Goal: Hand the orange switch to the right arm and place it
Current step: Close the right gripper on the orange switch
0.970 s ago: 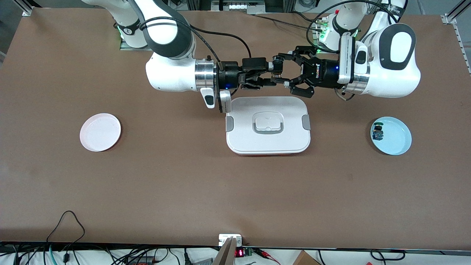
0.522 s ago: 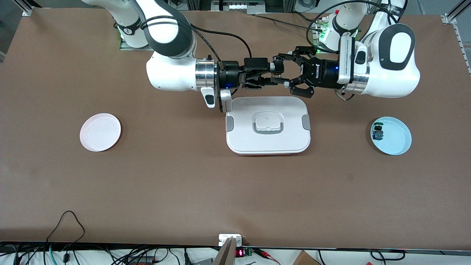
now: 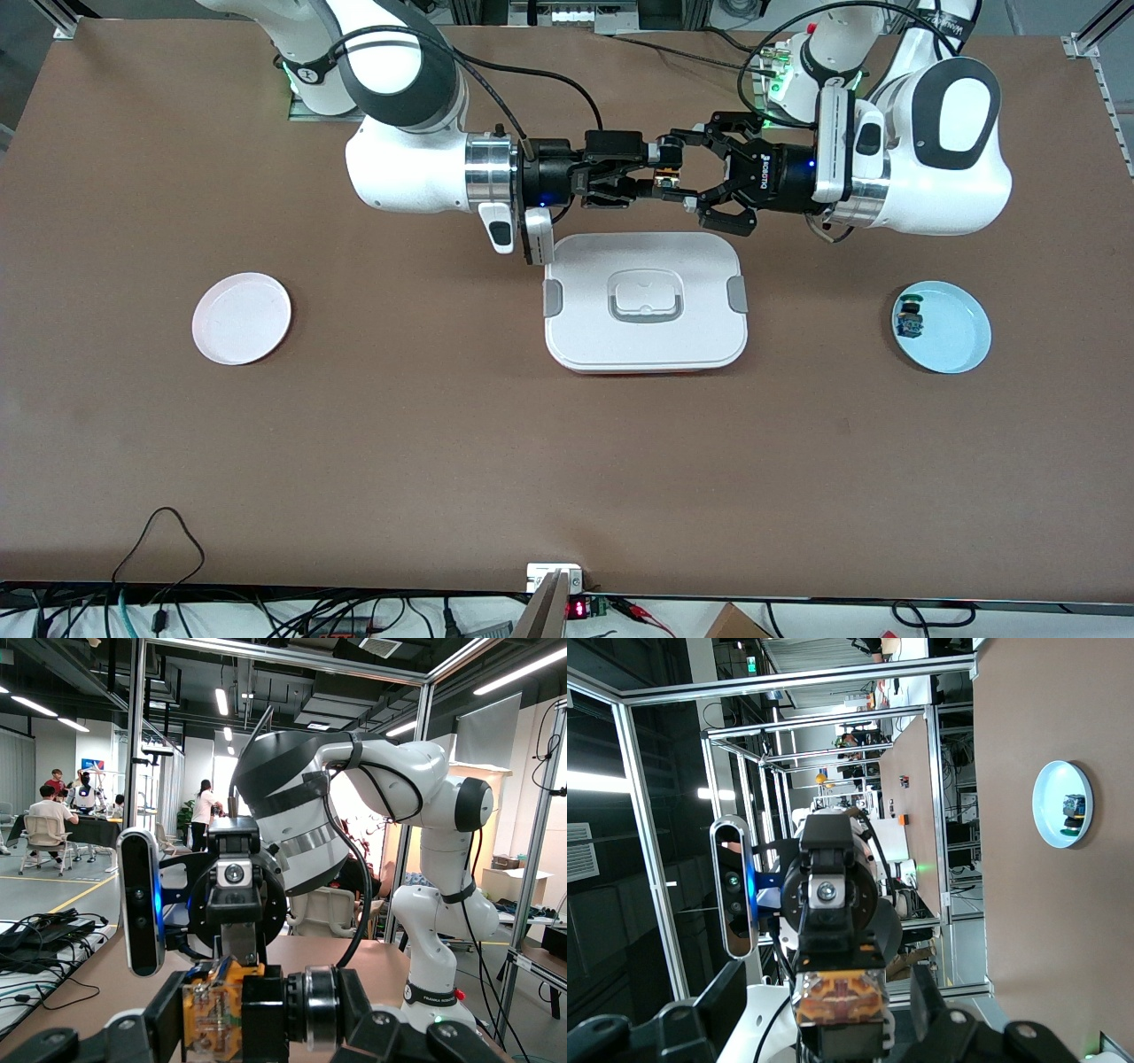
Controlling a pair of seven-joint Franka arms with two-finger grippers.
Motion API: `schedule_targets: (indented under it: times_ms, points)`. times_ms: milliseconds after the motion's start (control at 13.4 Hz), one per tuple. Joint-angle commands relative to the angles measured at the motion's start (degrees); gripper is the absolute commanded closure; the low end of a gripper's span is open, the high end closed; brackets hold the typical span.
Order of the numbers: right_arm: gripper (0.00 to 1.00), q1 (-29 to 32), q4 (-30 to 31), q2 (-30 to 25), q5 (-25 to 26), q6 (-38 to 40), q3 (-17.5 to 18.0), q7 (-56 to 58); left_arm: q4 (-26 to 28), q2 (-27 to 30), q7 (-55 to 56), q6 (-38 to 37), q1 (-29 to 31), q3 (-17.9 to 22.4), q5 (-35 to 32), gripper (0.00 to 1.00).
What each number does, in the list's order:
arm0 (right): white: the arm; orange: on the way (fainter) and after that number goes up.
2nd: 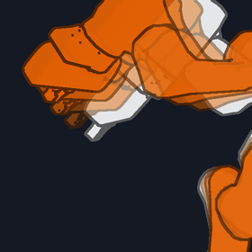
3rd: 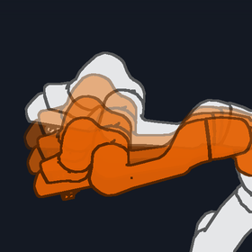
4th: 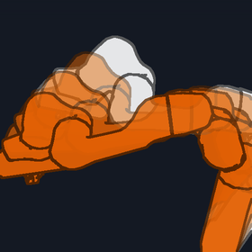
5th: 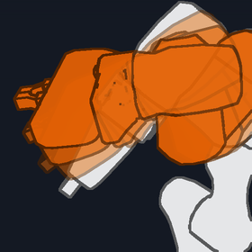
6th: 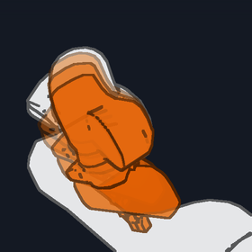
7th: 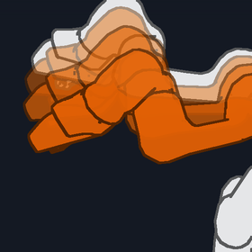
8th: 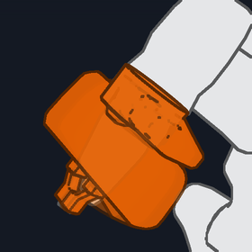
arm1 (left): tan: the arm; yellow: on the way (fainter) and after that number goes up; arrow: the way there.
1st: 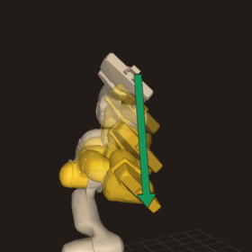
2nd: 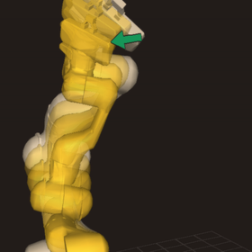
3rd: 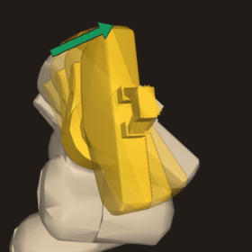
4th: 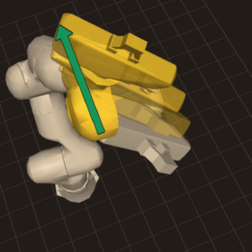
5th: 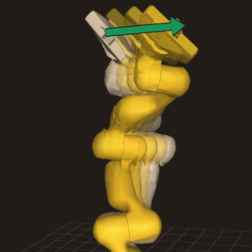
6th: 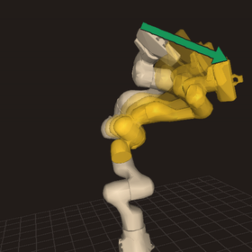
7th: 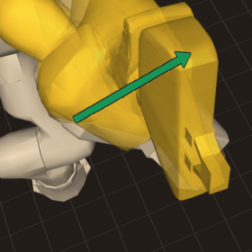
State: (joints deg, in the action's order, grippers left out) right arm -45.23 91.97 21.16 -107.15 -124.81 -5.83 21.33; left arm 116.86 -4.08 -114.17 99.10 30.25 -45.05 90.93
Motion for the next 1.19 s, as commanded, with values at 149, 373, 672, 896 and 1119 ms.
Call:
schedule_targets:
  times_ms: [149, 373, 672, 896, 1119]
  points:
    - [0.88, -1.4, 3.2, -1.7, -1.2, -0.7, 0.1, 4.4, 1.4, 2.0, -1.6, 0.1, 1.3, -0.9, 2.1, 0.95]
    - [0.91, -1.6, 3.1, -1.8, -1.1, -0.8, 0.1, 4.7, 1.4, 2.0, -1.6, 0.1, 1.4, -0.9, 2.1, 0.94]
    - [0.91, -1.6, 3.1, -1.8, -1.0, -0.8, 0.0, 4.7, 1.4, 1.8, -1.5, -0.8, 1.6, -0.9, 2.1, 0.00]
    - [0.93, -1.6, 3.1, -1.8, -1.0, -0.7, 0.1, 5.3, 0.9, 1.4, -1.2, -0.9, 1.8, -0.2, 2.1, 0.00]
    - [0.97, -1.4, 3.1, -2.0, -1.0, -0.5, 0.0, 5.8, 0.3, -1.0, -1.4, -4.0, 7.5, 0.0, 1.0, 0.00]
